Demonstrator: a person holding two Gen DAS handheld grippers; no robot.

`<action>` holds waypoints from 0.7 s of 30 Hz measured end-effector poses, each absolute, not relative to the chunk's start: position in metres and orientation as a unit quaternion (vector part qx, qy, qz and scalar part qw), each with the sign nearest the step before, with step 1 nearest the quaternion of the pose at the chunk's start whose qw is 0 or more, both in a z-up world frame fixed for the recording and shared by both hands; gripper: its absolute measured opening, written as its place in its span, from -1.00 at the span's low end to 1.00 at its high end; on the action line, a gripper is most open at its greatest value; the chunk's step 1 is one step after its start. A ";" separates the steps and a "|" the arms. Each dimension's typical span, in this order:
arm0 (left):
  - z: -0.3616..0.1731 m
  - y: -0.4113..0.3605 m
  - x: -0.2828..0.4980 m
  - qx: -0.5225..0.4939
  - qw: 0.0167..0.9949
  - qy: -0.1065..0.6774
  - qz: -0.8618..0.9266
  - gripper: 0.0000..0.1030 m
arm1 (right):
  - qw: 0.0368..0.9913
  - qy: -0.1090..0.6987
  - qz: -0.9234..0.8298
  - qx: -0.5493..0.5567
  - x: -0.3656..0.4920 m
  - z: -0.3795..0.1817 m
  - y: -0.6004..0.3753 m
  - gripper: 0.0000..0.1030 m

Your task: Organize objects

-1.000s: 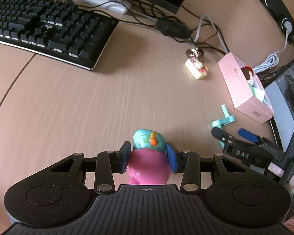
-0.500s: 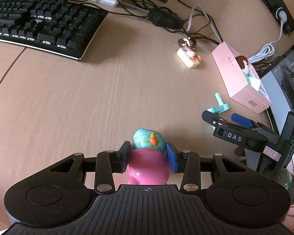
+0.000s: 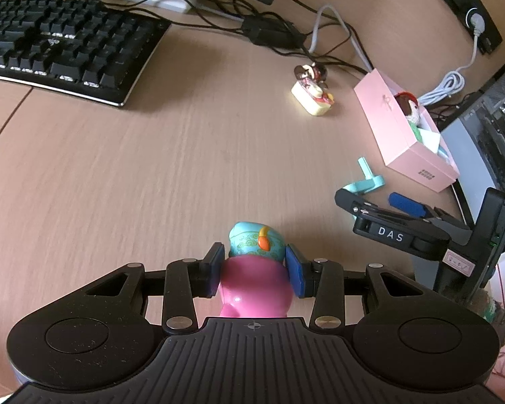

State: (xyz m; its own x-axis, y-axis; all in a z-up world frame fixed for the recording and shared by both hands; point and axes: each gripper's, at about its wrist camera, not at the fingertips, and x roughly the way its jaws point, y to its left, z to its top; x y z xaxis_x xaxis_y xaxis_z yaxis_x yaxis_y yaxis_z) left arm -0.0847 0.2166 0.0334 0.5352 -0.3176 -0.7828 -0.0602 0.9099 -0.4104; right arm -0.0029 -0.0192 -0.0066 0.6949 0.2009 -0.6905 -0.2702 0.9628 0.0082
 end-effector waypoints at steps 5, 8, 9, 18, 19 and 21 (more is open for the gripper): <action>0.033 0.213 -0.084 -0.199 0.852 0.477 -0.077 -0.15 | 0.919 0.369 0.128 -0.047 -0.003 -0.007 -0.020 1.00; 0.032 0.211 -0.083 -0.200 0.851 0.479 -0.078 -0.15 | 0.919 0.369 0.129 -0.047 -0.003 -0.007 -0.020 1.00; 0.032 0.210 -0.082 -0.200 0.851 0.479 -0.079 -0.15 | 0.919 0.369 0.129 -0.047 -0.003 -0.007 -0.019 1.00; 0.043 0.204 -0.087 -0.192 0.863 0.461 -0.080 -0.15 | 0.917 0.351 0.162 -0.099 -0.001 -0.003 -0.013 0.91; 0.044 0.203 -0.088 -0.191 0.863 0.462 -0.078 -0.15 | 0.915 0.347 0.175 -0.107 -0.001 -0.002 -0.012 0.84; 0.044 0.201 -0.088 -0.188 0.861 0.467 -0.077 -0.15 | 0.910 0.346 0.203 -0.109 0.000 0.001 -0.012 0.52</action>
State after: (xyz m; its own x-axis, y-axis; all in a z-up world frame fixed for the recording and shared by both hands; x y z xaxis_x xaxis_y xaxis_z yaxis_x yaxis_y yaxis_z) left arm -0.0883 0.2012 0.0435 0.5524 -0.3085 -0.7744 -0.0431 0.9172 -0.3962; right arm 0.0004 -0.0117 0.0008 0.6785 0.2938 -0.6733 -0.4444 0.8940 -0.0578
